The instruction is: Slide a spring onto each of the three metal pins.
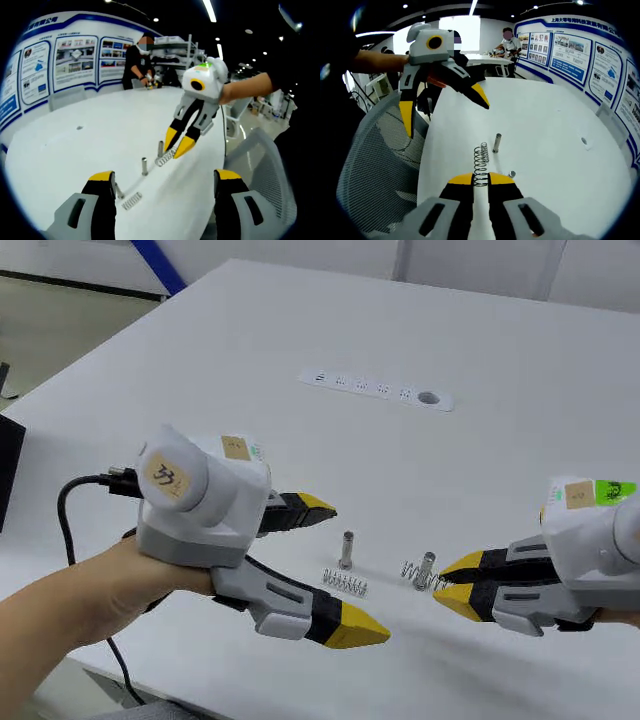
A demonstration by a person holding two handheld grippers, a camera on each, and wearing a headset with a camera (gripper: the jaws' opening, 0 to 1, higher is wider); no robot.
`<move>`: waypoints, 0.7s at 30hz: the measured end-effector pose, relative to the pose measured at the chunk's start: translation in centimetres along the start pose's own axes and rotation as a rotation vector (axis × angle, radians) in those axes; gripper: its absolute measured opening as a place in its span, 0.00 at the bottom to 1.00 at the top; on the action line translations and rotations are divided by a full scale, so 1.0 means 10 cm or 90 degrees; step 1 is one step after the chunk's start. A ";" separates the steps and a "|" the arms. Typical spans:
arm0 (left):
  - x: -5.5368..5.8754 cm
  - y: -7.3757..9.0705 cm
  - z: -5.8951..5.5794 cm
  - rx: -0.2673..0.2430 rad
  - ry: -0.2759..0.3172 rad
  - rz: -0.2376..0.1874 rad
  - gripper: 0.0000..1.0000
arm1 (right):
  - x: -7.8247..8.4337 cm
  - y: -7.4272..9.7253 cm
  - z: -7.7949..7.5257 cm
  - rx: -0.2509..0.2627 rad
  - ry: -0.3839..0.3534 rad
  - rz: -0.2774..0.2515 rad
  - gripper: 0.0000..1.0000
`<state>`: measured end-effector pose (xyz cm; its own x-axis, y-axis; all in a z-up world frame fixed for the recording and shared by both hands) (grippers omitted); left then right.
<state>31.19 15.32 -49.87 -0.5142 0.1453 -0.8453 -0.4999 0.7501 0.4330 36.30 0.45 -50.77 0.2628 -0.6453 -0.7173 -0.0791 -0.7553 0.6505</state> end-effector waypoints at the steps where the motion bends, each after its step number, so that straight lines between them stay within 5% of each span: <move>1: -0.02 -0.03 -0.02 0.001 -0.005 -0.003 0.80 | -0.06 0.05 0.00 0.000 0.016 -0.001 0.11; 6: -0.07 -0.13 -0.06 0.009 -0.010 0.001 0.70 | -0.22 0.17 0.03 -0.007 0.043 -0.010 0.11; 21: -0.02 -0.15 -0.22 0.057 -0.018 0.012 0.41 | -0.26 0.12 0.20 -0.061 0.118 -0.005 0.11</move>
<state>30.52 12.70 -49.66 -0.5017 0.1773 -0.8467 -0.4259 0.8013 0.4201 33.60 0.95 -48.61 0.4364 -0.6003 -0.6702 0.0129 -0.7406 0.6718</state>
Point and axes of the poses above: the centre of the closed fingertips' face, and the gripper's own axes: y roughly backward along the fingers, z roughly to its left, x roughly out of its underside, the point moved 7 cm from there along y, roughly backward along the fingers, and after that the axes turned 14 degrees about y, right-handed, at the moved point
